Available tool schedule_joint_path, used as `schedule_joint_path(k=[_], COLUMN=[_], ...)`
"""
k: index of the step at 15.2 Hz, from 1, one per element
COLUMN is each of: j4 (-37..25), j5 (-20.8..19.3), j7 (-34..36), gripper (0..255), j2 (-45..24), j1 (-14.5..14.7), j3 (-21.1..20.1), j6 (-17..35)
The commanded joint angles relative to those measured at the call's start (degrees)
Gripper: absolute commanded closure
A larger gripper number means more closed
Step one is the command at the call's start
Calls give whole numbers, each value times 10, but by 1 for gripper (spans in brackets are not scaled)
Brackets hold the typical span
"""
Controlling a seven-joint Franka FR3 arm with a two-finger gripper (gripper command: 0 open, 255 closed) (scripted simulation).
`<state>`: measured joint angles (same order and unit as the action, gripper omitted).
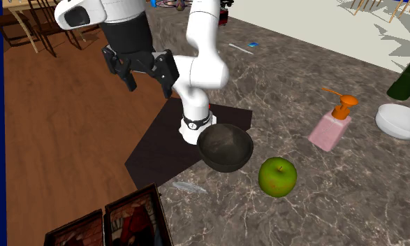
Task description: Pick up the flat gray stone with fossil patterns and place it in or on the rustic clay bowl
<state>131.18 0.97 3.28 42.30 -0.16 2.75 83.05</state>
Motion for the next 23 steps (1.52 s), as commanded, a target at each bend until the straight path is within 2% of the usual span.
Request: schedule_joint_path(k=[1,8,13,18,23], j4=[0,159,247,309,337], j5=[0,73,137,209,273], j7=[0,241,410,577,746], gripper=[0,0,0,0,0], j2=[0,49,51,8,-90], j1=[0,-60,-91,-116,-149], j3=[0,-77,-146,-229,-323], j6=[0,131,241,370,522])
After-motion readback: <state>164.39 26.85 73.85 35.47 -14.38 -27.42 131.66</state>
